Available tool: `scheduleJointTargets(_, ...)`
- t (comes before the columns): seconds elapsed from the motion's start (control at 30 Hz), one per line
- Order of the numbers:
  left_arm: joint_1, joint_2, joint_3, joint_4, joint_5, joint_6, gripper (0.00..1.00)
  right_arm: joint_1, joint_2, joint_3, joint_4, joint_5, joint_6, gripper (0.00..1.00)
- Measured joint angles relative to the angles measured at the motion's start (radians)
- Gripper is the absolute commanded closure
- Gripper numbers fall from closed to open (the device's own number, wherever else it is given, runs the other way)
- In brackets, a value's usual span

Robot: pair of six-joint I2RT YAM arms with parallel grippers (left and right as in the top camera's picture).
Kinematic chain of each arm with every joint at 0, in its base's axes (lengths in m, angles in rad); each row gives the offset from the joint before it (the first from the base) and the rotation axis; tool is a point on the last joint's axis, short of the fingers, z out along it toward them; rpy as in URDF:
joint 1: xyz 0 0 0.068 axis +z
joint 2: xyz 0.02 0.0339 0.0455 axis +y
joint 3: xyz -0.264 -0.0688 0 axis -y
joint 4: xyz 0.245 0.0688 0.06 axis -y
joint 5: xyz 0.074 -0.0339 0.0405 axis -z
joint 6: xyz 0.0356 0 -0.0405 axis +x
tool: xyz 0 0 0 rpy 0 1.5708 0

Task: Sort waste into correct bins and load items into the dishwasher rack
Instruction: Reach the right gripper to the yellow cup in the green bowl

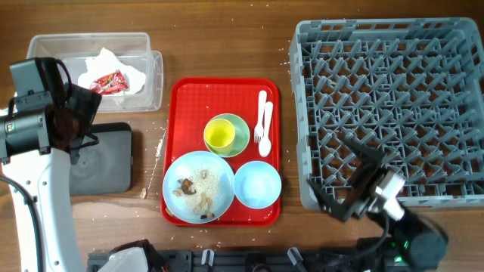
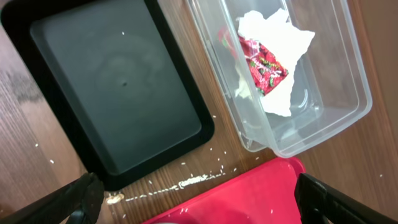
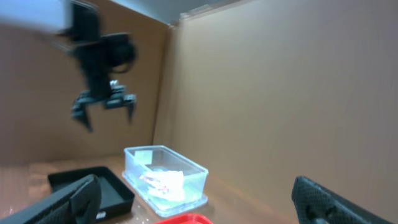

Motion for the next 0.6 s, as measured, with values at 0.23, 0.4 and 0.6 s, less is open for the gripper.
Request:
scheduleJointTargets(0.23, 0.0, 0.0, -0.001, 0.001, 0.0, 0.0, 0.0, 0.0, 0.663, 0.523, -0.045, -0.466, 0.024, 0.0)
scheduleJointTargets(0.4, 0.0, 0.0, -0.001, 0.002, 0.0, 0.0, 0.0, 0.011, 0.955, 0.521, 0.227, -0.547, 0.515, 0.0)
scheduleJointTargets(0.6, 0.0, 0.0, -0.001, 0.001, 0.0, 0.0, 0.0, 0.13, 1.068, 0.734, 0.236, -0.495, 0.81, 0.01)
